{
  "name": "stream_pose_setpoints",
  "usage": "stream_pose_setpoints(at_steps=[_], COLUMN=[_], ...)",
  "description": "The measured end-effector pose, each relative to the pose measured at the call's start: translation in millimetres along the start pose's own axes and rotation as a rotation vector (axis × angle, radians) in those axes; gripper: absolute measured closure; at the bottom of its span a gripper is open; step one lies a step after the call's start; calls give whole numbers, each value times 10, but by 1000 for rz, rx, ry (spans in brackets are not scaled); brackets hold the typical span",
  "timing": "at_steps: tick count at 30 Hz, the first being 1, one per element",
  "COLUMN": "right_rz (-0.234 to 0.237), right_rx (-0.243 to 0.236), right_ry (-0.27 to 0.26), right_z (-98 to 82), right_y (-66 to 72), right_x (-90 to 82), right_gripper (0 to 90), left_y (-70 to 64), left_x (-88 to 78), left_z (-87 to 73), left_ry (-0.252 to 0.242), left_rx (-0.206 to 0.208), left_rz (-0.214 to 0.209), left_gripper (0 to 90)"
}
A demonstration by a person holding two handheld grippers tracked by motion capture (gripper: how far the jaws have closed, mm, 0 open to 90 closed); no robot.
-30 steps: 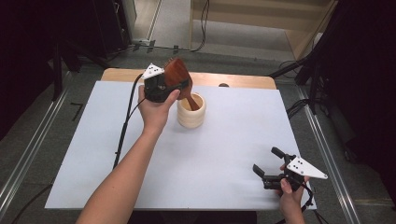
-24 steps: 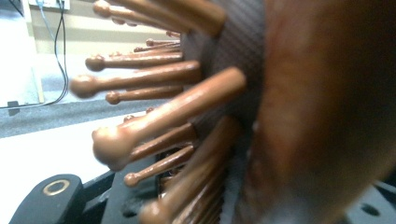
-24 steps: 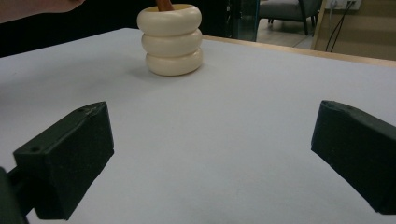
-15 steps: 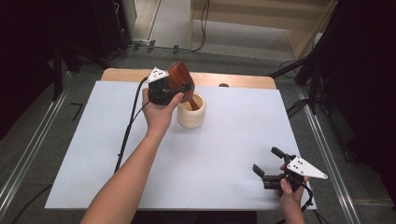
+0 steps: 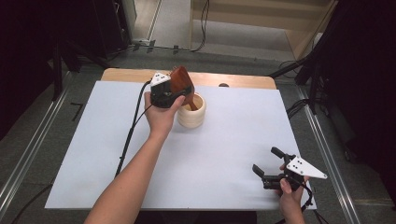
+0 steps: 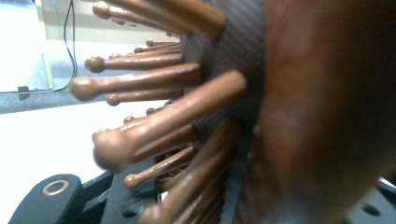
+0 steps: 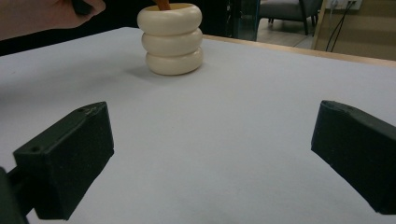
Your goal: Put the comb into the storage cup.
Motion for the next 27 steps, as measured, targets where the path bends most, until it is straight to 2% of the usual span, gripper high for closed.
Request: stream_pose_setpoints(at_steps=[3, 8, 14, 16, 18, 22, 27], right_rz=[0, 1, 0, -1, -2, -2, -3], right_rx=[2, -2, 1, 1, 1, -3, -2], right_ry=[-1, -2, -1, 0, 1, 3, 3], right_z=[0, 0, -1, -1, -1, -2, -2], right_y=[0, -2, -1, 2, 2, 2, 2], right_x=[0, 2, 7, 10, 11, 11, 11], right_gripper=[0, 0, 0, 0, 0, 0, 0], left_y=[2, 54, 101, 133, 175, 192, 238], left_x=[12, 29, 24, 21, 14, 4, -9], left_z=[-34, -100, -112, -121, -134, -136, -136], left_ry=[-1, -3, -5, -4, -11, -9, 3], left_rx=[-7, -44, -64, -88, -104, -98, -102], left_rz=[9, 16, 24, 43, 42, 37, 38], left_gripper=[569, 568, 554, 535, 516, 478, 375])
Point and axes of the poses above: each handheld gripper's, and its own axes: x roughly forward along the jaws, z roughly out of its top, y roughly to its left, the point moved 3 cm from there along x, roughly forward along the jaws, and after that the axes turned 6 degrees about -y, right-handed, at the moved point
